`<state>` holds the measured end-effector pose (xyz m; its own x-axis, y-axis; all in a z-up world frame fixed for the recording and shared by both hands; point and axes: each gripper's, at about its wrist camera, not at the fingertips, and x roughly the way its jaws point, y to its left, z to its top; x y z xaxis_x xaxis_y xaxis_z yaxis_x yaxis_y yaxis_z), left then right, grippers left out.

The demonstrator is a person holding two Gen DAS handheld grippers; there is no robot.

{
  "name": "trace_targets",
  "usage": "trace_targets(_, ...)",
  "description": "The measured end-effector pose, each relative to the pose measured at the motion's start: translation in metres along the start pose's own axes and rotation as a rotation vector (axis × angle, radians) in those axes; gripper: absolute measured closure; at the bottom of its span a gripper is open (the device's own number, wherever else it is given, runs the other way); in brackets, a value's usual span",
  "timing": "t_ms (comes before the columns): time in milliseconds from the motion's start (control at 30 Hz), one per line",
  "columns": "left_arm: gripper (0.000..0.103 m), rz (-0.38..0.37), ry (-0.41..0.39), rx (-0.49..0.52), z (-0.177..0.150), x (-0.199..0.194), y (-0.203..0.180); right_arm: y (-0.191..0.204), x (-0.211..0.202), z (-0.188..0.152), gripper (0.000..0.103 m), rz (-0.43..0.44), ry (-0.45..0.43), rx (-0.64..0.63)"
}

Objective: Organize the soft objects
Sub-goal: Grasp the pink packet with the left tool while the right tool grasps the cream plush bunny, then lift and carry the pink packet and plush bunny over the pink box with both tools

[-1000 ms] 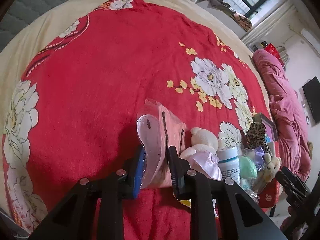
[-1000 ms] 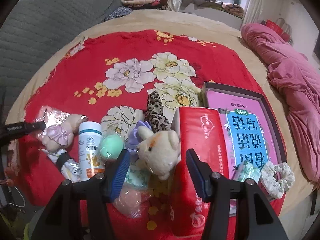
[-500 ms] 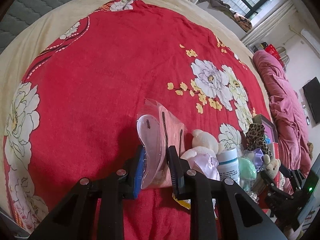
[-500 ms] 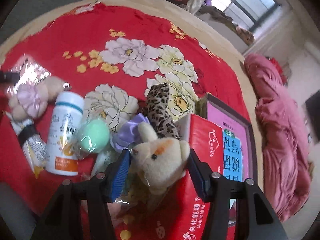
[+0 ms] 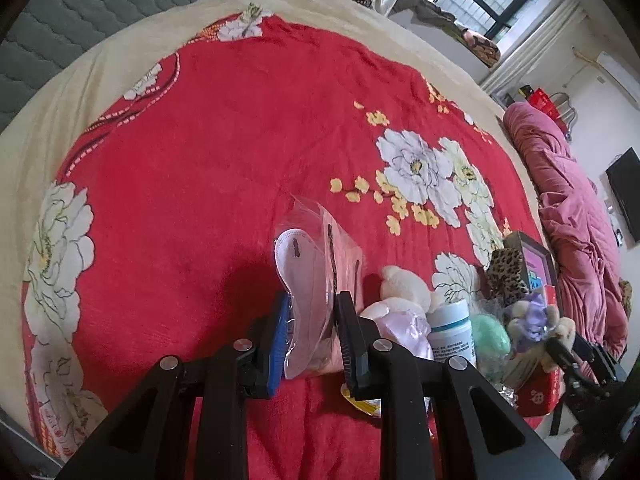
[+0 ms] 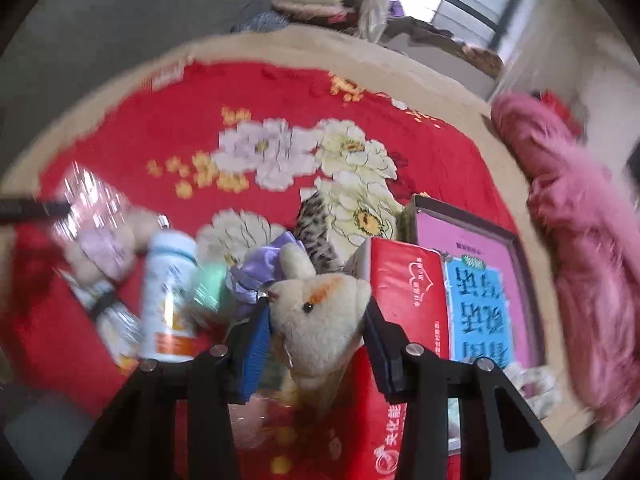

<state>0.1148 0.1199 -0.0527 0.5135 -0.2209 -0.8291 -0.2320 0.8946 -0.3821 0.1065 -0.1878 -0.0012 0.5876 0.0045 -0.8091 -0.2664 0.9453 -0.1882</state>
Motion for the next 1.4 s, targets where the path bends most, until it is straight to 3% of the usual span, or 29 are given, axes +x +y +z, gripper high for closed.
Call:
trace_targets(233,0.081,-0.012,-0.039,0.017,0.004,-0.020,-0.007,-0.009,-0.018,0.003,0.058,0.036,-0.026,0.052)
trace_targets(967,0.092,0.068,-0.107,0.175,0.003,-0.062,-0.053,-0.011,-0.054,0.007,0.058,0.082,-0.110,0.076)
trace_targets(1400,0.093,0.037,-0.178,0.275,0.005,-0.096,-0.103,-0.034,-0.072,0.008,0.058,0.071,-0.157,0.126)
